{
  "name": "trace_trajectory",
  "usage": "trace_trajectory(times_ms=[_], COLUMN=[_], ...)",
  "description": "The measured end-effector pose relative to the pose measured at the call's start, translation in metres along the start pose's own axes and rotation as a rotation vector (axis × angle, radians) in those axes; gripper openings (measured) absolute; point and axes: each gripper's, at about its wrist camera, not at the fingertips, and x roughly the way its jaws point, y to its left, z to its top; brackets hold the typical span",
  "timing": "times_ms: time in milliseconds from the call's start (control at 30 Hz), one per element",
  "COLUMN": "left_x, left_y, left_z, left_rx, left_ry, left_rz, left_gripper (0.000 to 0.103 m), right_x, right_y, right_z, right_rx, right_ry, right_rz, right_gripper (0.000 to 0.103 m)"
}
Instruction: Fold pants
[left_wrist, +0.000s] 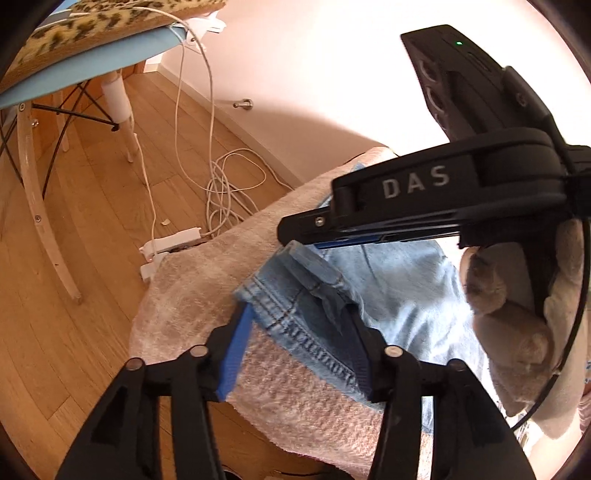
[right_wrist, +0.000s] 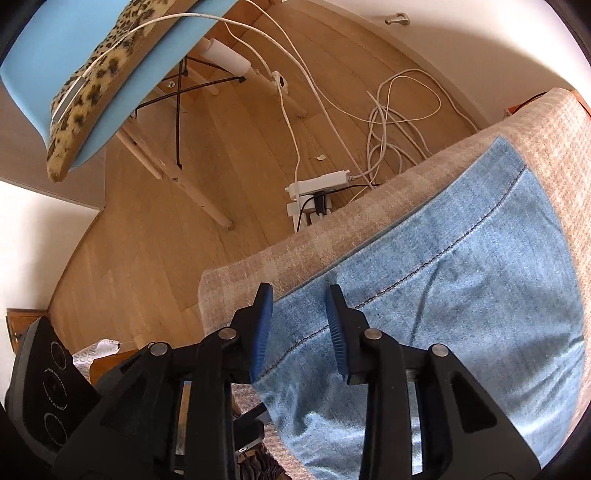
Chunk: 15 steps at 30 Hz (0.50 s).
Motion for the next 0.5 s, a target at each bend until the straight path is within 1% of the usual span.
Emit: trace_trajectory(times_ms=[133,233,300,367,400,467,500], left_x=[-0.004,-0.004,-0.002,-0.002,-0.003,-0.004,-0.006], left_y=[0.009,0.009,0.011,0.013,0.013,0.013,0.013], left_z=[-0.004,-0.003,-0.003,-0.004,-0.006,-0.008,-0.009], left_rx=[-0.053,-0.070,-0.093,-0.105,-0.107,-0.107,-0.110], left_ry=[-0.008,-0.002,-0.002,0.006,0.005,0.003,0.001], left_rz=[-0.029,-0.030,-0.044,-0.074,-0.075,-0.081,-0.087], left_gripper=[0.048,0.049,0.049,0.049,0.049,0.049,0.049], right_x=[0.001,-0.001,-0.003,-0.007,-0.008,-0.008,-0.004], right_y=[-0.002,-0.004,-0.005,-0.006,-0.004,0.000,0.000], right_z=[0.000,-0.001,-0.002,-0.007,-0.009,-0.011,-0.012], right_rx=[0.014,0.022,0.034,0.041,0.023,0.016,0.021], right_ry=[-0.003,0.000,0.006,0.027,0.038,0.050,0.067], right_rz=[0.016,0.033,0.078,0.164,0.189,0.186,0.199], right_gripper=[0.031,0.031,0.031,0.031,0.031,0.031,0.031])
